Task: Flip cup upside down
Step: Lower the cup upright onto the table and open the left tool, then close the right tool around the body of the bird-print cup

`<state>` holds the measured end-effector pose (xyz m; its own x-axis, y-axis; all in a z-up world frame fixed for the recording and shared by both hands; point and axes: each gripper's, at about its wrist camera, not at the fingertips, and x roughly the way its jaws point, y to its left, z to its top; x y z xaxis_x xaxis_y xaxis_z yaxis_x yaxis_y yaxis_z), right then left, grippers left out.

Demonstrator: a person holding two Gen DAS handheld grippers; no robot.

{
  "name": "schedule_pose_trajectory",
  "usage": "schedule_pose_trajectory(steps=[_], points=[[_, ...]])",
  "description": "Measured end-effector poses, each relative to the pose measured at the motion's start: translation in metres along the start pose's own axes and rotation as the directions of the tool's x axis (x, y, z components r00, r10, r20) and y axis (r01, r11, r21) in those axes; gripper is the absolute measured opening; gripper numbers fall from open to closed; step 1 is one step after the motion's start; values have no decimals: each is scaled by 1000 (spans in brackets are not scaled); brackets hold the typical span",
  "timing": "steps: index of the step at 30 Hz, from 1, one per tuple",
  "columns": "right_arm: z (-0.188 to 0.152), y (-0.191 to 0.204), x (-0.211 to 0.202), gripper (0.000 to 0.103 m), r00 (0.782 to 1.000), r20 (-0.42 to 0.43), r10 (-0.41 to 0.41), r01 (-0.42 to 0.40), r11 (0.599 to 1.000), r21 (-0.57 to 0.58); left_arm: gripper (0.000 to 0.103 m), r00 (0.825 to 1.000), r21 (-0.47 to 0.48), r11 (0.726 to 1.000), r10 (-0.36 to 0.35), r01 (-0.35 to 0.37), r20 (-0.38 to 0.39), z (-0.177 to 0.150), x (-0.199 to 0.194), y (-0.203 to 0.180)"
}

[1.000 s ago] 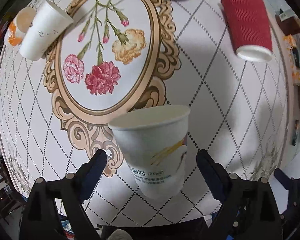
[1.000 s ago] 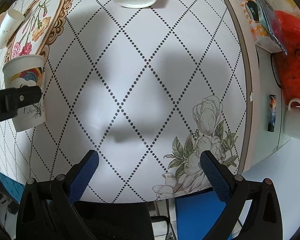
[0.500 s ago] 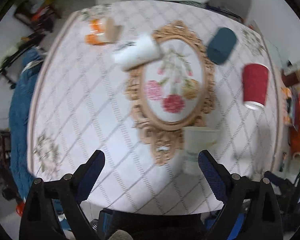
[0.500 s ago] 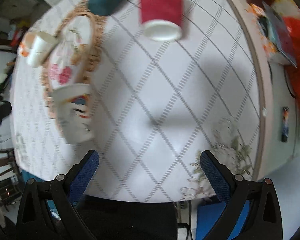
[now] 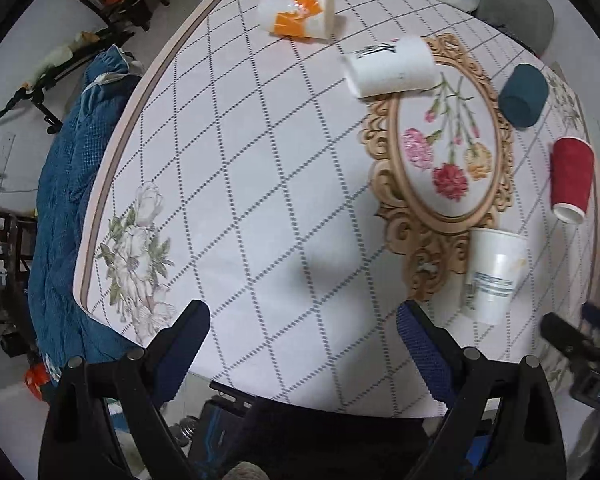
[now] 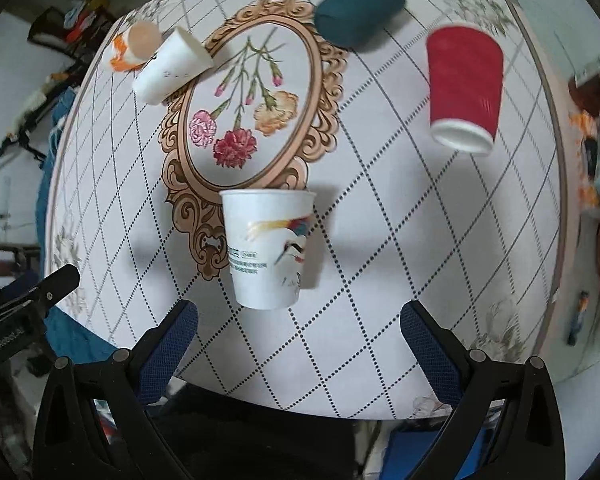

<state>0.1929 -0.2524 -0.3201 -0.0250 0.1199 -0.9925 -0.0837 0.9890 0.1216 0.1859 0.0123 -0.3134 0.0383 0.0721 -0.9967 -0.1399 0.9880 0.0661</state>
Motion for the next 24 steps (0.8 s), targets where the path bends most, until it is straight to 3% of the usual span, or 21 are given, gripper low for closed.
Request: schedule_pose_trajectory(steps=[3,5,7,9,12,13,15,16,17,18,22,24], points=[[4,20,-10,103,994,51,-92,98,987,-127,96,1000,20,1000,1,-1,14,1,6,6],[4,38,-16,103,980,111,-167,191,943,-274,96,1000,40,999,4,-5,23,3,10,8],[3,55,-21,103,950,186,-251,307,859,-410,96,999,58,998,-4,2,33,4,14,8],[0,71,-20,103,909,251,-333,417,738,-531,96,1000,78,997,-10,8,26,5,20,6],[-14,93,-11,103,846,339,-412,517,477,-710,96,1000,81,996,-27,26,11,4,26,5],[-22,100,-5,103,817,382,-432,541,345,-767,96,999,82,996,-31,31,6,3,29,5],[-36,107,7,103,776,442,-450,546,129,-828,96,999,77,996,-40,41,-7,2,34,5],[-46,109,15,103,748,487,-451,535,-23,-844,96,999,71,996,-44,45,-14,2,36,5],[-55,110,21,103,734,514,-444,516,-128,-847,96,999,64,997,-47,48,-19,1,38,6],[-68,109,29,103,720,550,-424,479,-271,-835,96,998,54,997,-51,52,-26,1,40,7],[-102,98,53,103,708,637,-304,331,-654,-680,96,998,25,999,-47,48,-45,-1,50,8],[-112,89,63,103,721,648,-245,258,-773,-579,96,998,2,999,-40,40,-57,-2,54,10]])
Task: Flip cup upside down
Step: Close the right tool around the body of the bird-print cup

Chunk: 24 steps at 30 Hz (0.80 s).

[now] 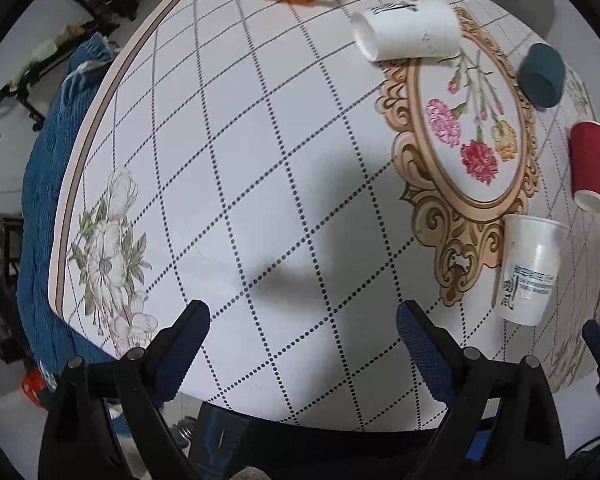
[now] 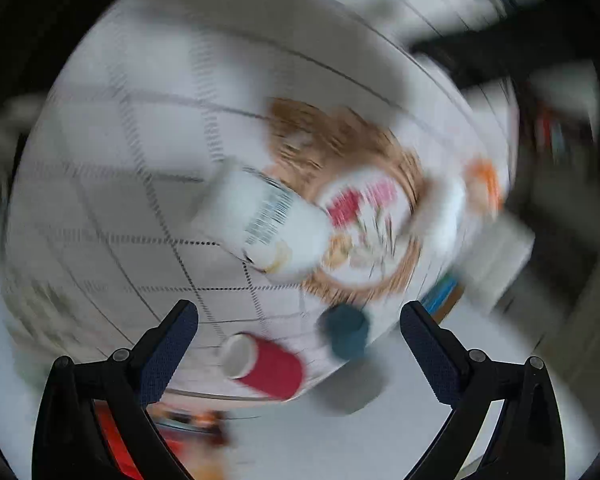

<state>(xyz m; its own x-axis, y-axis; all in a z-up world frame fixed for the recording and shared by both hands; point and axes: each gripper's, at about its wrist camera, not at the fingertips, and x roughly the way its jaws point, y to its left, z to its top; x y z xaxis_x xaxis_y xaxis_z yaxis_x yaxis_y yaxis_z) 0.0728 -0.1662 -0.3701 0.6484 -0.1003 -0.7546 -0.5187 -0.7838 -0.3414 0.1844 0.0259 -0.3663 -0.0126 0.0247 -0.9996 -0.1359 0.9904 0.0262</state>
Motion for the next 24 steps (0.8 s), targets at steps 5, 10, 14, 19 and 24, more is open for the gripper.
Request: schedule_pose_trajectory(steps=[5,10,14,19,24], points=[[1,22,21,103,994,77,-79,99,947,-306,96,1000,-54,998,6,-8,-23,-3,9,7],[3,30,45,103,986,135,-93,145,881,-451,96,999,-106,994,15,-19,-36,-11,16,16],[5,33,55,103,982,166,-93,168,834,-526,96,999,-139,990,18,-25,-50,-16,20,24],[8,32,68,99,976,197,-90,189,802,-567,96,998,-166,986,25,-33,-55,-20,25,34],[7,31,84,93,976,198,-88,191,783,-592,96,998,-182,983,27,-38,-62,-19,27,38]])
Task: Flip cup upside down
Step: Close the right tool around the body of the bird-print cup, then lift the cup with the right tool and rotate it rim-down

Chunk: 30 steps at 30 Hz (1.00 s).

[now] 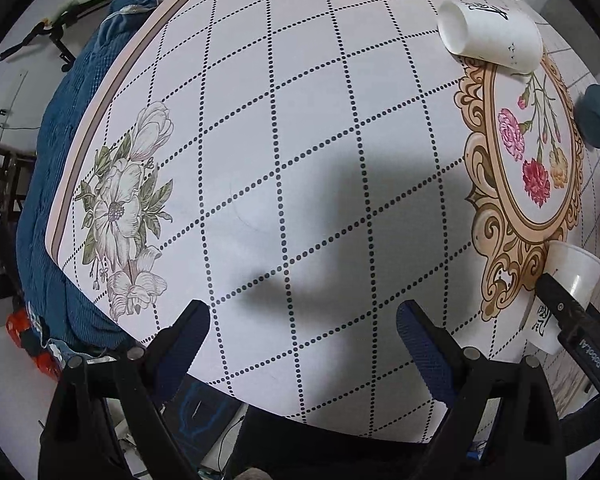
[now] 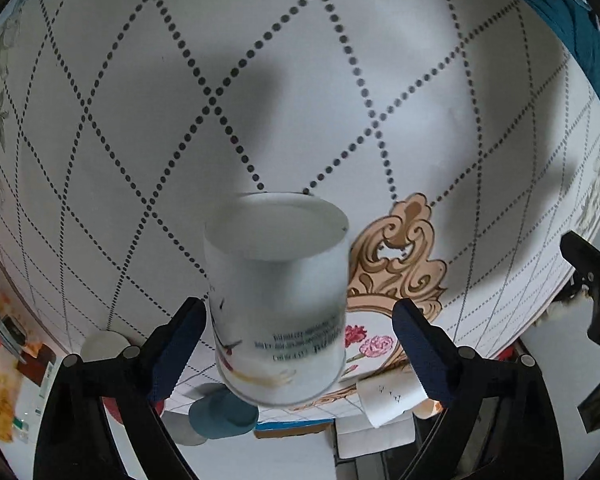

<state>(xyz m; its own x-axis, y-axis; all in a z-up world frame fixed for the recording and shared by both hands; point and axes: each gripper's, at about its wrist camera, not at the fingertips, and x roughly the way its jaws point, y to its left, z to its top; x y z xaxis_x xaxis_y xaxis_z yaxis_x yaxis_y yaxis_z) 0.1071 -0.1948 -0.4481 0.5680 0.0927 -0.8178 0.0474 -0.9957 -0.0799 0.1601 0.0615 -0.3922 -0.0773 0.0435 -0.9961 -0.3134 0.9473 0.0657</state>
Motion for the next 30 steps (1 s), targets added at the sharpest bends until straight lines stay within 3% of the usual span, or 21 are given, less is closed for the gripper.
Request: schedule_pose_trajectory(steps=[5,14,20,22,25,27,30], points=[[-5,5,16,69,1000,-26,5,-6,1000,-10,96,1000,-8,1000,3,-3,-6,3,2,-1],[-15,-14,25,67,1000,-19,23,-21,992,127,96,1000,11,1000,14,-14,-5,7,1,-12],[-26,-36,38,67,995,-25,95,-83,954,288,96,1000,22,999,26,-26,5,10,-7,-25],[-32,-45,42,67,989,-12,146,-131,920,369,96,1000,25,999,29,-29,7,12,-9,-26],[-45,-67,50,67,968,36,250,-233,830,507,95,999,29,999,33,-34,12,17,-12,-25],[-56,-78,56,67,947,77,312,-296,757,582,95,999,31,999,37,-37,17,18,-14,-24],[-74,-92,68,67,903,149,403,-387,610,692,95,999,31,999,39,-39,21,21,-16,-22]])
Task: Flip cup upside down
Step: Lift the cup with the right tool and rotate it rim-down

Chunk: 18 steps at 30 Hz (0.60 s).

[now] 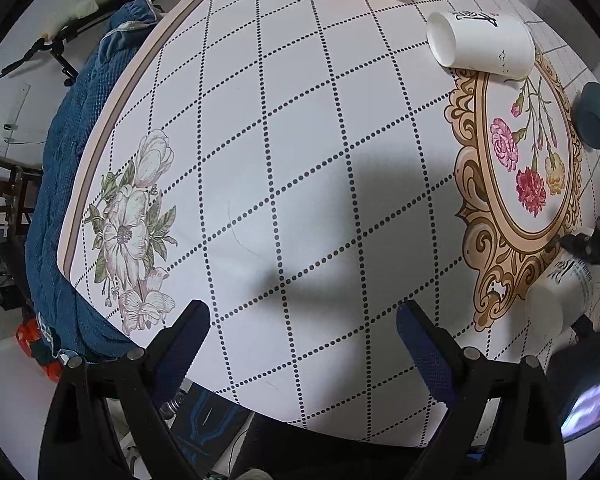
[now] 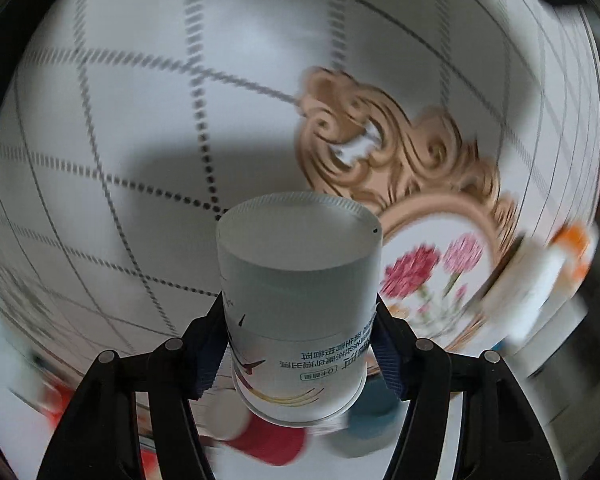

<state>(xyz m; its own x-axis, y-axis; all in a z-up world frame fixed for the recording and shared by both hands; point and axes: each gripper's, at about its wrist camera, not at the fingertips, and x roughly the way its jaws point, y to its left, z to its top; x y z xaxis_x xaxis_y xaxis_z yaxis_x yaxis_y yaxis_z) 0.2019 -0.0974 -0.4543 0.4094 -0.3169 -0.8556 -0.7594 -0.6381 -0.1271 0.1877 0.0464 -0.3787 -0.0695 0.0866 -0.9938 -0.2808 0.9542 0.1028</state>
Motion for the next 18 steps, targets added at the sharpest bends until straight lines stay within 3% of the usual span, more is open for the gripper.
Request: schedule_pose_trajectory(steps=[5,9,12,18], points=[[-9,-32,10,67,982,1,190,-185,954,236,95,1000,6,1000,3,-3,7,4,-4,1],[-18,-62,22,67,946,43,323,-315,872,376,96,1000,11,1000,3,-3,13,7,-9,1],[-29,-74,32,67,909,81,410,-394,777,491,96,1000,12,1000,4,-4,17,7,-11,1],[-58,-110,57,67,814,202,545,-515,515,685,96,1000,21,1000,4,-4,21,7,-13,-2]])
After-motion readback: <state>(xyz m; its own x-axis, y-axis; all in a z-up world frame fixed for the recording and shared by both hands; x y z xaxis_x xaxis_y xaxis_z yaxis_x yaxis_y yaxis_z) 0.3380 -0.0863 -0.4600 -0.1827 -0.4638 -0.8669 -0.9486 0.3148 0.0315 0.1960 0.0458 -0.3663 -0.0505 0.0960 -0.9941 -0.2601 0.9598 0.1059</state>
